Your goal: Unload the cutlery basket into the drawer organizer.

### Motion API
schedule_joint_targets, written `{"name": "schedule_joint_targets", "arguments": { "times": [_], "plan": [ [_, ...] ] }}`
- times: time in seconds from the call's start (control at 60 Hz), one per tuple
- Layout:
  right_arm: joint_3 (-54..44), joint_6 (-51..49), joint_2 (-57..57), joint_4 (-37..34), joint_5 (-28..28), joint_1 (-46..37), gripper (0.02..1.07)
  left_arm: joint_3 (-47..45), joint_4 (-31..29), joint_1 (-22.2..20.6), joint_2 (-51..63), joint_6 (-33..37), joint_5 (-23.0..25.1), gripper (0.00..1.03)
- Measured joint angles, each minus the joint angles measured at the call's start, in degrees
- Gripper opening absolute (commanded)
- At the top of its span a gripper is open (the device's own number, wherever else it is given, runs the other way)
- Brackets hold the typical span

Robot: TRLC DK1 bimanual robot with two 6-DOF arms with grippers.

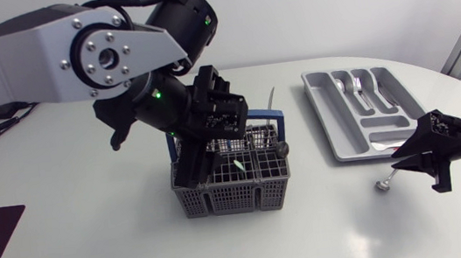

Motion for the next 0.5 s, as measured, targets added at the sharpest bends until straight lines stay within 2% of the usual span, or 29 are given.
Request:
{"name": "schedule_joint_targets", "arguments": {
  "times": [0.05,0.5],
  "plan": [
    [0.0,-2.1,0.1,-0.5,1.1,-0.2,0.68,-0.2,0.0,0.0,-0.4,0.0,0.0,0.96],
    [0.0,-18.8,0.1,-0.3,14.3,2.8,0.68,-2.0,0.4,-0.3,-2.3,0.0,0.0,0.96]
  ]
}}
